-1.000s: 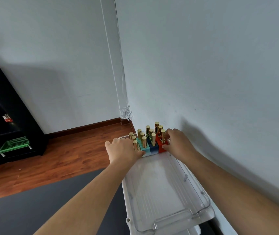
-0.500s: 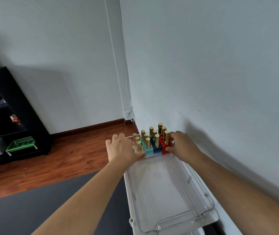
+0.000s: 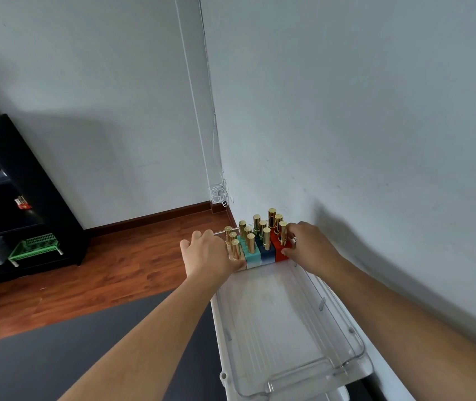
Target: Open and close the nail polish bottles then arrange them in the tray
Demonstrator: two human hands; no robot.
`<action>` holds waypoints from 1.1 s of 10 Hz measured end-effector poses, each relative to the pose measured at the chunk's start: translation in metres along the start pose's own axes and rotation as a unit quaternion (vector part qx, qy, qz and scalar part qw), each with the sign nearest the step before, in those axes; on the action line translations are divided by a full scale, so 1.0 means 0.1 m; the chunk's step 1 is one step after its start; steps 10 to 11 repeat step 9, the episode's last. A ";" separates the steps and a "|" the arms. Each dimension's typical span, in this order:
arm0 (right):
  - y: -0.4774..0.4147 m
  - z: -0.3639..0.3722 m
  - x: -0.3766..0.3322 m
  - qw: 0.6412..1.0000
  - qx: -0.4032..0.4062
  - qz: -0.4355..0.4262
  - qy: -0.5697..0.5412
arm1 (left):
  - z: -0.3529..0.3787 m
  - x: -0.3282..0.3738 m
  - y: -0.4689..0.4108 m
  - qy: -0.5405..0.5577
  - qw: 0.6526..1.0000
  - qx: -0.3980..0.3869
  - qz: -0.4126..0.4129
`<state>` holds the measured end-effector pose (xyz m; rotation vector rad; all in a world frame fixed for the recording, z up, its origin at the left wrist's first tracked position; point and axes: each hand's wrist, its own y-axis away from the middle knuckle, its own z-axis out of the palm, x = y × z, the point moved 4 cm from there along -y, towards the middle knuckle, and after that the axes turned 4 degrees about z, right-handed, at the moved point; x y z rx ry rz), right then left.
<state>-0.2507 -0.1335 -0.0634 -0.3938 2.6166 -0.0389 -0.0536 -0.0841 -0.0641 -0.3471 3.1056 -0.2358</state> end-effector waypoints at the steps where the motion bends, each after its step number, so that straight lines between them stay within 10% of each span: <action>1: -0.01 0.00 0.01 1.000 -0.001 0.000 -0.004 | 0.02 0.01 0.00 0.008 1.000 0.003 -0.005; 11: 0.07 -0.20 -0.03 0.996 0.071 0.033 -0.048 | -0.17 -0.07 -0.01 0.026 1.000 -0.015 0.000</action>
